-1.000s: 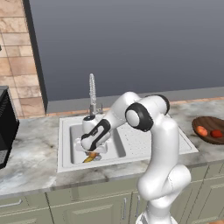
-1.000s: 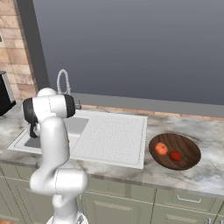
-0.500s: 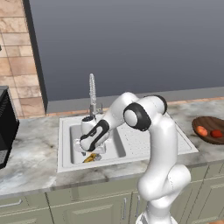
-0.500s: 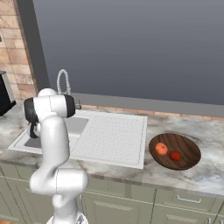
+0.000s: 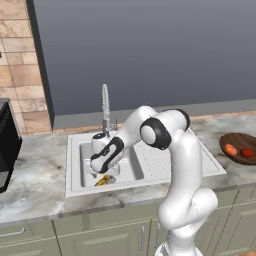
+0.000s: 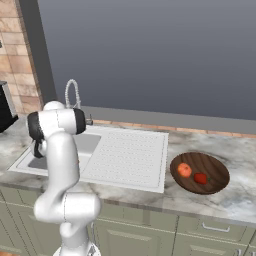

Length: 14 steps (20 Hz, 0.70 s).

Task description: There is a mixed pile of frozen fruits and vegetables on the counter. Locate all the frozen vegetables and place the items in a bowl on the counter. Take all the frozen fruits and defrost them in a running sink.

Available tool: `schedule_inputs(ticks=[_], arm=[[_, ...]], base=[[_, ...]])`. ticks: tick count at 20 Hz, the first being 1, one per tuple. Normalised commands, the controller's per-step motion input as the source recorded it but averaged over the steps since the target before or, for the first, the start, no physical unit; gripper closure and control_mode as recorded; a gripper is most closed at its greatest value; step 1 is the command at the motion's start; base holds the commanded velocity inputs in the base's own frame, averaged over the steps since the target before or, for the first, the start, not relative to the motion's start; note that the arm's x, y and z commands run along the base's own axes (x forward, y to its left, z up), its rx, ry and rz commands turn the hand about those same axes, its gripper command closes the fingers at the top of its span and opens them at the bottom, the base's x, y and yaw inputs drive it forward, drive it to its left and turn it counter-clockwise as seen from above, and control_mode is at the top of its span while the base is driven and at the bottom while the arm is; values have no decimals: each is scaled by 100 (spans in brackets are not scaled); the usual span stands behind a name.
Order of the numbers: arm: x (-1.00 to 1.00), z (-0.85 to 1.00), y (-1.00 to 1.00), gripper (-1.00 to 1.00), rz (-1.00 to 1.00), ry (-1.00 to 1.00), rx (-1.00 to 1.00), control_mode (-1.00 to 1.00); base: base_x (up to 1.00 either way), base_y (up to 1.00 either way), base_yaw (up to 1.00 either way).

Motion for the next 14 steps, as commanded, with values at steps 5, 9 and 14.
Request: schedule_inputs(ticks=[5, 9, 14], arm=[[0, 31, 0, -100, -5, 0, 0, -100], [0, 45, 0, -100, -7, 0, 0, -100], [0, 51, 1, -100, -7, 0, 0, -100]], base=[[0, 0, 0], [0, 0, 0], [0, 0, 0]])
